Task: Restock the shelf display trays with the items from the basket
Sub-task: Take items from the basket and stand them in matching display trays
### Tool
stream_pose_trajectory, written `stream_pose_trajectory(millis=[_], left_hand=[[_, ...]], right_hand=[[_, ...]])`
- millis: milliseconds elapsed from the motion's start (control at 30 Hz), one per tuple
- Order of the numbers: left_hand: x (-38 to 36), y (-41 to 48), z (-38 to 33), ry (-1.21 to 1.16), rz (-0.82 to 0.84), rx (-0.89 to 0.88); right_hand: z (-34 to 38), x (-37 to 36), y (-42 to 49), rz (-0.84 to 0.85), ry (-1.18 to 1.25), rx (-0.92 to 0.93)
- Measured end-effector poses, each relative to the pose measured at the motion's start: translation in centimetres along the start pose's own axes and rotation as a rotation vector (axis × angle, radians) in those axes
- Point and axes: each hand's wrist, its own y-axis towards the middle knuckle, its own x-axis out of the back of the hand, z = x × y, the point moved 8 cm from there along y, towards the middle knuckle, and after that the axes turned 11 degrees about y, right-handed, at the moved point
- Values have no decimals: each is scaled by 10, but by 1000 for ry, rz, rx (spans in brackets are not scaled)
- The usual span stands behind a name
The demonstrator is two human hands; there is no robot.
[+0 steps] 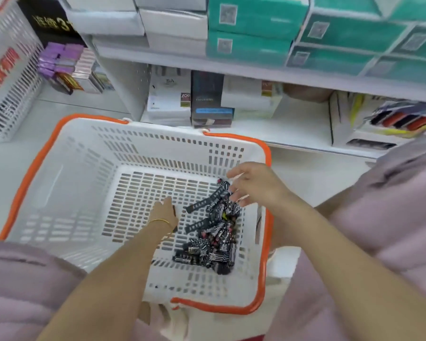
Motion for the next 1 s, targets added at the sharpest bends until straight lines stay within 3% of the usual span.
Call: stream_pose_trajectory(millis=[100, 200, 367, 533, 767, 867, 1000], left_hand=[[-25, 15, 15, -143, 54, 143], [-35, 26, 10, -114, -9, 134], [-23, 43, -17, -109, -215, -48], [-21, 50, -70, 101, -227, -421], [-38, 42, -90, 390, -258, -475], [-37, 46, -94, 323, -185, -452], [-22, 56, -81, -116, -45, -268]], right_hand=[[1, -7, 13, 4, 118, -45], [-3, -9, 23, -19, 164, -74], [-11, 0, 32, -74, 131, -87], [-11, -1, 33, -93, 114, -75], [-9, -2, 31, -93, 99, -58], [-7, -1, 31, -103, 98, -43], [-6, 7, 31, -135, 123, -33]])
